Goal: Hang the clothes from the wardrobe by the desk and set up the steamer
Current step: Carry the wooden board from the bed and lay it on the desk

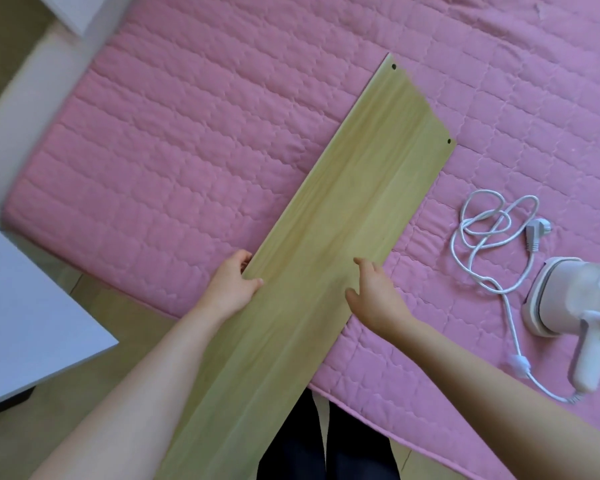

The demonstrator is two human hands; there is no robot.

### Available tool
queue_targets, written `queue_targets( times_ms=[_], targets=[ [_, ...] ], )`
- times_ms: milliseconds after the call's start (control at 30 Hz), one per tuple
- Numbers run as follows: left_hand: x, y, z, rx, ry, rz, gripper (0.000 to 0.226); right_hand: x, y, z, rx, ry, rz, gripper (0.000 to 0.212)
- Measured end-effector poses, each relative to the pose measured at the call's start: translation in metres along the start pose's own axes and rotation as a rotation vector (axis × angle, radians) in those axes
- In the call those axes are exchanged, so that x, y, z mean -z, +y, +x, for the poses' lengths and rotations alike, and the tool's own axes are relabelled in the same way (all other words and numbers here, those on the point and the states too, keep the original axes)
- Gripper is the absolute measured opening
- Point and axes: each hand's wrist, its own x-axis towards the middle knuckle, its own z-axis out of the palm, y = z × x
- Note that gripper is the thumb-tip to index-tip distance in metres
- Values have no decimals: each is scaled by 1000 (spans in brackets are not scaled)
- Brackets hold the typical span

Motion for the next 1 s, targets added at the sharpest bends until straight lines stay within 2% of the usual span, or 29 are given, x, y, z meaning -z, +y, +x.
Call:
queue_targets(
  times_ms=[233,400,467,567,700,833,1000],
  targets=[
    [-13,18,-51,-57,144,-22,30,44,-42,-8,690,261,-439,63],
    [-31,44,-96,-110,248,92,33,60,-41,-4,978,309,-778,61],
    [-41,52,-114,-130,288,79,32,64,-34,-6,1037,335,-879,52],
    [-60,63,-136,-165,349,50,26,70,-23,-11,1031,345,-991,34],
    [-88,69,-157,-183,425,27,18,85,-13,-21,1083,262,-1077,41],
    [-104,70,-175,-75,509,164,12,95,-3,-32,1164,250,-1092,39],
    [-120,62,-194,17,558,306,34,104,5,-37,1242,249,-1157,49]
  ],
)
